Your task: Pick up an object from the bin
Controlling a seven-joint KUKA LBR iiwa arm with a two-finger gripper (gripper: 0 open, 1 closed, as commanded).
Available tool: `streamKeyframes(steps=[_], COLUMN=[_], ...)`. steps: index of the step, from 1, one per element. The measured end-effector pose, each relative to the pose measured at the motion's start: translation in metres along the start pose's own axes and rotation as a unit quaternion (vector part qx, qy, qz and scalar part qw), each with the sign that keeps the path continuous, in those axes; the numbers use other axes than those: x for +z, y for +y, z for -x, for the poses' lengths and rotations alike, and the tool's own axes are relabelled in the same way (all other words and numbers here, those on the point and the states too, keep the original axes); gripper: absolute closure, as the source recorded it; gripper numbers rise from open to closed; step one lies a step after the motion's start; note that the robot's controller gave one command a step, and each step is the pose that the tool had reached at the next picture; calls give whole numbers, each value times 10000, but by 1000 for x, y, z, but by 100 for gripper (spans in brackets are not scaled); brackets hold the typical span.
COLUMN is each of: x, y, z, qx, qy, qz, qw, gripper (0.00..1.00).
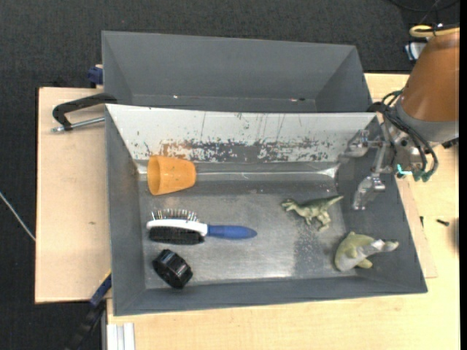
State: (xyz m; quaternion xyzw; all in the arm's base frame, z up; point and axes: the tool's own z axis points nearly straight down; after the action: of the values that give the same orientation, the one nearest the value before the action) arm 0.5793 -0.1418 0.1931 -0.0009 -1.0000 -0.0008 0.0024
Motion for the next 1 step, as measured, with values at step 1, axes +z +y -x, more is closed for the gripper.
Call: streamKeyframes(steps=[1], x=[103], y=[22], z=[22], qx=[-486], qy=[2], qz=[-21], qw=[9988], gripper=[0])
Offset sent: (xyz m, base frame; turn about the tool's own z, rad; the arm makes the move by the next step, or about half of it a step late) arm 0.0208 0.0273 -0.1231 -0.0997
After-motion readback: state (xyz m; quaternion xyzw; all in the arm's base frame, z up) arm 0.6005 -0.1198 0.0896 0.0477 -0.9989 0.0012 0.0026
